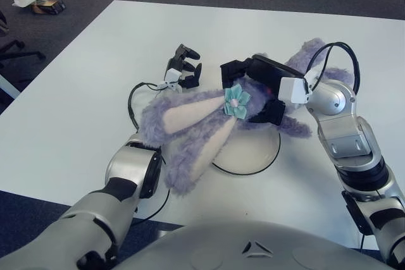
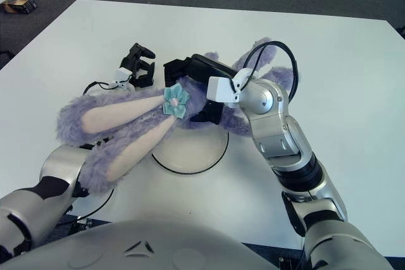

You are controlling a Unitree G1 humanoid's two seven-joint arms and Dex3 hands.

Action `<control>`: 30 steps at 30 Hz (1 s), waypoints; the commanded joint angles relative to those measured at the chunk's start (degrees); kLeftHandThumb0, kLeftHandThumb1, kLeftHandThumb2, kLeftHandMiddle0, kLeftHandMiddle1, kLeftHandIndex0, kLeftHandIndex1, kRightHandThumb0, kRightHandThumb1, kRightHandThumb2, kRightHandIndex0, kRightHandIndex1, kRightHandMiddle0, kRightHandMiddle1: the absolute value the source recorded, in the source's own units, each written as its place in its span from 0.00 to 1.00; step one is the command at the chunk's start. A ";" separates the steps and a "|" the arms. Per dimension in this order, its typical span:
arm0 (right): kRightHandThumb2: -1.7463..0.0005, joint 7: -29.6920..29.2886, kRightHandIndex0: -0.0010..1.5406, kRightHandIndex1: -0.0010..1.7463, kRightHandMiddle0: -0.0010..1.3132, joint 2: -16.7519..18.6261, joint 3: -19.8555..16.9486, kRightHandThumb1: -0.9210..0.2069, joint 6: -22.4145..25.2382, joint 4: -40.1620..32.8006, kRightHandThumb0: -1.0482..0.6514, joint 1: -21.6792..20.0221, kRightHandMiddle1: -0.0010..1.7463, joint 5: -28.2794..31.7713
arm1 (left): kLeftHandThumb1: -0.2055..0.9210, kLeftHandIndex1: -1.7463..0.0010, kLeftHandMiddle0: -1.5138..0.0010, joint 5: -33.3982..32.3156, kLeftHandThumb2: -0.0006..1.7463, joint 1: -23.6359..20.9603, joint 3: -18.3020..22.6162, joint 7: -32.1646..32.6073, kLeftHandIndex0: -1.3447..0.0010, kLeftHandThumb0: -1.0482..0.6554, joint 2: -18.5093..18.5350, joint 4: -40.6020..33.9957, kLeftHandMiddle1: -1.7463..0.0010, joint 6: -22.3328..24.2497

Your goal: Put the doll into the plate.

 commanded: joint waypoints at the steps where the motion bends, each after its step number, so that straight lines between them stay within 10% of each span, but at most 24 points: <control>1: 0.10 1.98 0.51 1.00 0.79 -0.65 1.28 0.73 1.45 -0.69 0.95 -2.35 1.00 1.30 | 0.67 0.00 0.78 0.11 0.60 1.74 -0.13 -1.20 0.76 0.61 -0.61 2.48 0.00 3.68; 30: 0.11 8.35 0.50 1.00 0.75 -0.07 12.93 0.72 -3.22 8.40 0.94 -18.39 1.00 -4.10 | 0.65 0.00 0.73 5.80 0.61 0.49 -4.22 6.38 0.79 0.61 -1.22 3.96 0.02 3.94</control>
